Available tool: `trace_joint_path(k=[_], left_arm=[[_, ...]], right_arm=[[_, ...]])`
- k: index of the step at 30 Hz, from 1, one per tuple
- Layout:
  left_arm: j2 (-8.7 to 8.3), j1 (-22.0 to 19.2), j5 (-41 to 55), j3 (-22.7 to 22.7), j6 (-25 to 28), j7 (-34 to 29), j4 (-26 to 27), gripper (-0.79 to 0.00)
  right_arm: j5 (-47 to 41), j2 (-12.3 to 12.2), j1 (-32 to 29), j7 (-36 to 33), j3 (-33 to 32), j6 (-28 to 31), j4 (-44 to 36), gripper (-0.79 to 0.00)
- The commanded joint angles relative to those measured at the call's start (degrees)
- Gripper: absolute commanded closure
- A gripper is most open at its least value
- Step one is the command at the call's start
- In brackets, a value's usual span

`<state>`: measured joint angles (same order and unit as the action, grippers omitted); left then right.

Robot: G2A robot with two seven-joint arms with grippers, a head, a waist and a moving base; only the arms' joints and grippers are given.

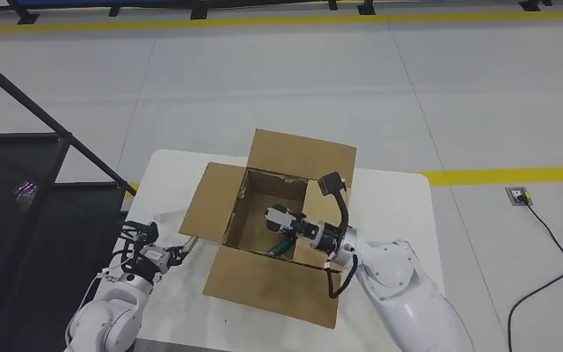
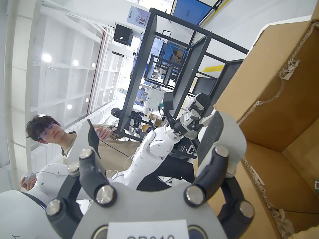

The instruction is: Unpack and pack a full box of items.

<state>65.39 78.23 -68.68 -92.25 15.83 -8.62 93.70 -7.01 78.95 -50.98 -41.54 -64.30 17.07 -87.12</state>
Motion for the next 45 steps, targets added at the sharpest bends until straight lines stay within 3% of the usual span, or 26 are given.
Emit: trace_joint_path(k=[1,7,13,20,26,31,45], left_arm=[[0.02,-0.3,-0.1,0.2,-0.5,-0.6,-0.4,-0.785],[0.07,-0.8,0.1,0.6,-1.3,-1.5,-0.4,-0.785],[0.04,1.1,1.0,-0.7,-1.8,1.3,3.2,-0.785],[0.24,4.8,4.8,-2.8,-2.5,7.0,9.1,-0.785],[0.21,9.0,6.7,-4.5,0.2,9.7,16.1,-0.785],[0.0,11.6,4.6,-4.3,4.0,8.4,22.7,-0.785],[0.0,11.6,4.6,-4.3,4.0,8.4,22.7,-0.785]], right_arm=[[0.1,-0.1,-0.7,0.0,-0.3,0.3,-0.5,-0.785],[0.4,-0.7,-3.1,0.1,-1.5,1.3,-2.2,-0.785],[-0.1,-1.1,-5.0,1.0,-3.1,2.0,-2.9,-0.785],[-1.1,-1.6,-6.6,0.9,-4.8,3.0,-3.5,-0.785],[-0.7,-2.2,-8.8,1.8,-6.9,4.6,-6.0,-0.785],[-0.7,-2.7,-11.0,3.0,-9.0,5.2,-7.9,-0.785],[-0.7,-2.7,-11.0,3.0,-9.0,5.2,-7.9,-0.785]])
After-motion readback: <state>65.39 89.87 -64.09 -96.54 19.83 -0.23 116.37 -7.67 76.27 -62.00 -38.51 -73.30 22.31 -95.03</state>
